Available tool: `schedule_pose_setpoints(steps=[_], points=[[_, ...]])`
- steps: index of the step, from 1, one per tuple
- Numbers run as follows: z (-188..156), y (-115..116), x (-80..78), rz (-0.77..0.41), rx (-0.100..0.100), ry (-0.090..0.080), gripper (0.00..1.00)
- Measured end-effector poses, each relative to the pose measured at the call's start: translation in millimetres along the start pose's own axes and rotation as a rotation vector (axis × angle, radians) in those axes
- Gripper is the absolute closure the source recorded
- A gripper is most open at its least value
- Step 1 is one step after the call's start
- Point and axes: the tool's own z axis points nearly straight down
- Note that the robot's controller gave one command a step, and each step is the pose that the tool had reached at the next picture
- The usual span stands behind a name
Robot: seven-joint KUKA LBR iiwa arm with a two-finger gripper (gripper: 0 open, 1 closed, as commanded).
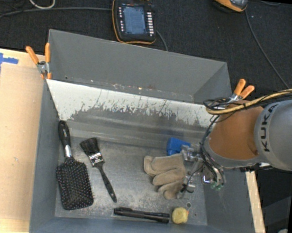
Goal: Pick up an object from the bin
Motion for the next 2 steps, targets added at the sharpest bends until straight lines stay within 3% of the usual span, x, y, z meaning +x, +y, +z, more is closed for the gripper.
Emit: schedule_pose_setpoints(steps=[1,2], points=[[-3.2,23.0,31.0,-0.009,-0.001,0.001,0.00],[-2.7,21.7,29.9,-0.090,0.000,-0.001,0.00]])
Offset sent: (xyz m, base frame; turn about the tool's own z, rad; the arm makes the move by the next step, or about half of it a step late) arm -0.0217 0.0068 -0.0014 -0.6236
